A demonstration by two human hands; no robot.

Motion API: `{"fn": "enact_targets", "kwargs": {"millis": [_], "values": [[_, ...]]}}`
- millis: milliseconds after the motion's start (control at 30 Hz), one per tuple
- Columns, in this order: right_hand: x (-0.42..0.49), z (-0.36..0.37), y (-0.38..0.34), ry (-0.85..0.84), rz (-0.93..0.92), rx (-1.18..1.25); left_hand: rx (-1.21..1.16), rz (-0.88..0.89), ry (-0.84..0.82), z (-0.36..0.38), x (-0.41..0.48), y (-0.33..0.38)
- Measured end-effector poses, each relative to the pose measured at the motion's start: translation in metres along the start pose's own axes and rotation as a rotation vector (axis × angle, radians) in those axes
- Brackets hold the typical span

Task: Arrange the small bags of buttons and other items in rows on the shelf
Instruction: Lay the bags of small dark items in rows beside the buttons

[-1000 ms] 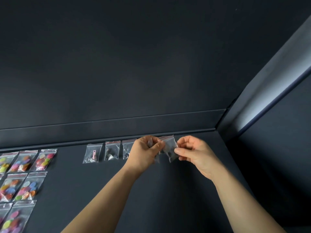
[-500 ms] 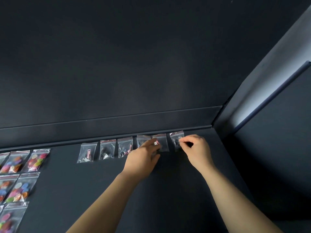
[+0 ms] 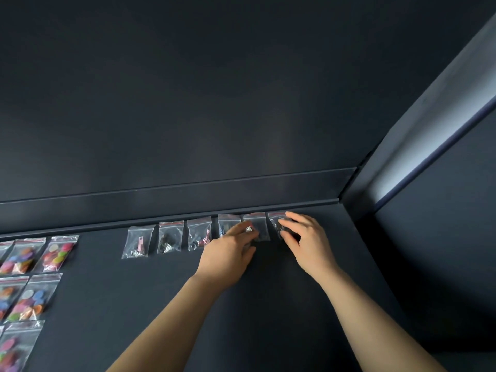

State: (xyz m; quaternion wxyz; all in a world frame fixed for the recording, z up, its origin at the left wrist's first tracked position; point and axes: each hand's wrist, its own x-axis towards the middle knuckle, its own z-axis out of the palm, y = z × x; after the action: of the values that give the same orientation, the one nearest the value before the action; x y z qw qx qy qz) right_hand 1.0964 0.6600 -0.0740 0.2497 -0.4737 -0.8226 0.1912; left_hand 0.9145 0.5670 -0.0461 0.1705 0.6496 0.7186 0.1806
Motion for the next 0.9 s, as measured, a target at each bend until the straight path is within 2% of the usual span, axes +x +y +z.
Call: {"fn": "enact_targets", "kwargs": {"millis": [267, 367, 433, 467, 533, 600, 667, 767, 833, 900], "values": [[0.000, -0.003, -0.002, -0.032, 0.027, 0.054, -0.087, -0.003, 0.097, -0.001, -0.006, 0.002], [-0.002, -0.010, -0.015, 0.051, 0.028, 0.122, -0.330, -0.143, 0.233, -0.007, -0.016, 0.005], [-0.005, -0.015, -0.031, 0.070, 0.080, 0.247, -0.672, -0.322, 0.240, -0.017, -0.025, 0.008], [-0.007, -0.019, -0.041, 0.016, 0.144, 0.358, -0.887, -0.400, 0.216, -0.021, -0.031, 0.009], [-0.011, -0.026, -0.064, -0.197, 0.273, 0.614, -1.222, -0.498, 0.190, -0.029, -0.044, 0.006], [-0.018, -0.028, -0.086, -0.421, 0.328, 0.753, -1.341, -0.532, 0.203, -0.034, -0.056, -0.004], [-0.027, -0.021, -0.106, -0.527, 0.333, 0.798, -1.432, -0.534, 0.230, -0.040, -0.068, -0.012], [-0.039, -0.004, -0.130, -0.470, 0.338, 0.811, -1.494, -0.513, 0.214, -0.053, -0.085, -0.022], [-0.044, 0.005, -0.143, -0.422, 0.329, 0.757, -1.421, -0.490, 0.176, -0.061, -0.097, -0.031], [-0.047, 0.013, -0.156, -0.400, 0.335, 0.719, -1.252, -0.506, 0.198, -0.068, -0.106, -0.044]]}}
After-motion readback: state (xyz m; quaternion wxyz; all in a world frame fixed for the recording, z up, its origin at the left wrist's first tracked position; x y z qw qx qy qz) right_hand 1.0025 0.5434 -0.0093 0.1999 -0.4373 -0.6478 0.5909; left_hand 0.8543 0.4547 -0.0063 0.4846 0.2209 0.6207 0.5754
